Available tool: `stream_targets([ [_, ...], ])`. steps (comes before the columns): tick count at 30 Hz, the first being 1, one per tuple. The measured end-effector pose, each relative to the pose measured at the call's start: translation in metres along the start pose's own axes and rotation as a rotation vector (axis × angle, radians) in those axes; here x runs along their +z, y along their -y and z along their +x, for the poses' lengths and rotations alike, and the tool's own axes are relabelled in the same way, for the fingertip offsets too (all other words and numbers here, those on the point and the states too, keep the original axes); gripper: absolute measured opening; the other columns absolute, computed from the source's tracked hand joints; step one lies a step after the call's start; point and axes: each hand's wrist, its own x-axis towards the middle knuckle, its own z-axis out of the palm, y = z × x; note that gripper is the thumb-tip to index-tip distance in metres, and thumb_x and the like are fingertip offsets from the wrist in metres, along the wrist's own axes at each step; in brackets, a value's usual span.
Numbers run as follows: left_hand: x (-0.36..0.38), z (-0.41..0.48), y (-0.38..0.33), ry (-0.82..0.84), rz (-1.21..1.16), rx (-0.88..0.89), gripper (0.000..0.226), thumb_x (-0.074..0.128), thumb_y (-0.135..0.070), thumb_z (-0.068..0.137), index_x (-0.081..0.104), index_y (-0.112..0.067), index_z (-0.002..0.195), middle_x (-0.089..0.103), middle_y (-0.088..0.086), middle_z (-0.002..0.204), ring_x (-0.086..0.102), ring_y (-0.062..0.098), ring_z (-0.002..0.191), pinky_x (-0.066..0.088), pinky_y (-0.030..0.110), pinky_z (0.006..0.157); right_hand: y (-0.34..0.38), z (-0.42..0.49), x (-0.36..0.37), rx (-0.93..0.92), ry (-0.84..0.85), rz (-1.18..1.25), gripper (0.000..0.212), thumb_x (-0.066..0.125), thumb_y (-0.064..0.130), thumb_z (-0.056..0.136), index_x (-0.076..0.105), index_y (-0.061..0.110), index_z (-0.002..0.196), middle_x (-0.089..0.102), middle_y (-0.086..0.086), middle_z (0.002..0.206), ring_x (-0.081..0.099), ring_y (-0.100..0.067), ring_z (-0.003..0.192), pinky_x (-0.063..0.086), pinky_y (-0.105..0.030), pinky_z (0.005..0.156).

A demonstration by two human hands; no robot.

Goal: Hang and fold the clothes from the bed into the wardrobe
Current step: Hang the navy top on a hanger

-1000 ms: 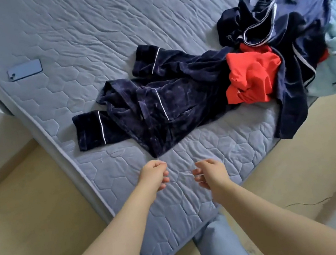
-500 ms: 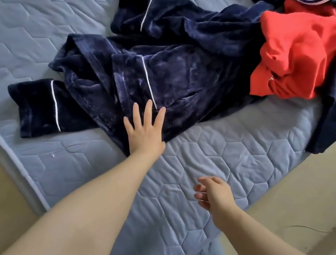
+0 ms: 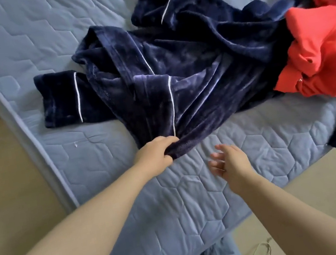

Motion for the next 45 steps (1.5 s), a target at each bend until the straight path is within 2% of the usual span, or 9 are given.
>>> stream_targets([
  [5,-0.014,-0.045,0.031,0.246,-0.101,-0.04,0.058,0.052,-0.012,0.077,0.051,-0.042,0.127,0.053,-0.013,0.131,0.049,0.013,0.117,0.043,0.03,0.094,0.006,-0.002,0.011,-0.045,0.035,-0.016,0.055,0.051,0.044,0.092,0.027,0.029,0.139,0.046,0.006,0.123,0.055,-0.021,0.105,0.046,-0.034,0.077],
  [11,-0.034,-0.091,0.067,0.478,-0.228,-0.05,0.045,0.053,-0.016,0.078,0.061,-0.051,0.104,0.056,-0.036,0.096,0.054,-0.011,0.088,0.039,0.007,0.074,0.009,0.0,0.038,-0.362,-0.166,-0.078,0.058,0.047,-0.002,0.084,0.037,0.022,0.136,0.054,0.004,0.115,0.054,-0.021,0.104,0.043,-0.031,0.087],
  [17,-0.035,-0.063,0.063,-0.314,-0.342,-0.154,0.033,0.058,-0.03,0.087,0.057,-0.028,0.12,0.051,-0.004,0.128,0.046,0.016,0.118,0.034,0.026,0.1,-0.053,-0.037,0.056,-0.424,0.127,-0.339,0.048,0.036,-0.011,0.078,0.053,0.022,0.108,0.058,0.005,0.094,0.052,-0.01,0.087,0.041,-0.021,0.079],
  [22,-0.024,-0.031,0.035,-0.153,-0.064,-0.055,0.078,0.062,-0.041,0.082,0.012,-0.047,0.142,0.011,-0.003,0.153,0.027,0.027,0.134,0.034,0.042,0.1,-0.093,-0.041,0.032,-0.202,0.318,-0.495,0.036,0.041,-0.006,0.081,0.06,0.024,0.083,0.061,0.011,0.065,0.054,-0.011,0.065,0.043,-0.013,0.054],
  [26,-0.001,-0.028,0.032,0.078,0.232,-0.051,0.089,0.055,-0.015,0.085,-0.004,-0.046,0.143,0.046,-0.001,0.094,0.051,0.018,0.07,0.034,0.026,0.051,-0.076,-0.016,0.007,-0.112,0.107,-0.211,0.036,0.061,0.025,0.088,0.049,0.016,0.121,0.061,-0.001,0.113,0.061,-0.018,0.1,0.051,-0.033,0.089],
  [30,0.01,-0.036,0.036,0.292,0.134,-0.033,0.078,0.061,-0.018,0.077,0.023,-0.034,0.143,0.044,-0.016,0.07,0.05,0.01,0.069,0.034,0.023,0.055,-0.035,0.007,-0.005,-0.212,-0.169,0.144,0.086,0.07,0.038,0.079,0.016,0.024,0.145,0.04,0.001,0.141,0.046,-0.021,0.125,0.037,-0.045,0.107],
  [34,-0.002,-0.043,0.03,0.454,0.098,-0.065,0.057,0.055,-0.039,0.081,0.038,-0.038,0.136,0.056,-0.02,0.085,0.056,0.007,0.083,0.043,0.021,0.071,-0.015,0.018,0.001,-0.262,-0.278,0.255,0.077,0.068,0.022,0.08,0.021,0.029,0.141,0.047,0.007,0.121,0.058,-0.012,0.091,0.052,-0.03,0.071],
  [41,-0.016,-0.006,-0.023,-0.29,-0.534,-0.078,0.069,0.056,-0.049,0.086,0.026,-0.024,0.143,0.036,0.003,0.145,0.038,0.021,0.13,0.031,0.03,0.096,-0.038,0.002,-0.001,-0.242,0.011,-0.131,0.025,0.045,0.0,0.083,0.051,0.022,0.075,0.044,0.007,0.056,0.038,-0.003,0.039,0.032,-0.017,0.037],
  [45,-0.007,0.012,-0.049,-0.131,-0.378,-0.133,0.076,0.059,-0.031,0.083,0.014,-0.031,0.145,0.058,-0.005,0.1,0.06,0.016,0.077,0.044,0.024,0.063,-0.048,-0.01,-0.017,-0.122,0.21,-0.187,0.023,0.043,-0.002,0.08,0.055,0.017,0.078,0.05,0.002,0.066,0.046,-0.009,0.052,0.041,-0.021,0.048],
])
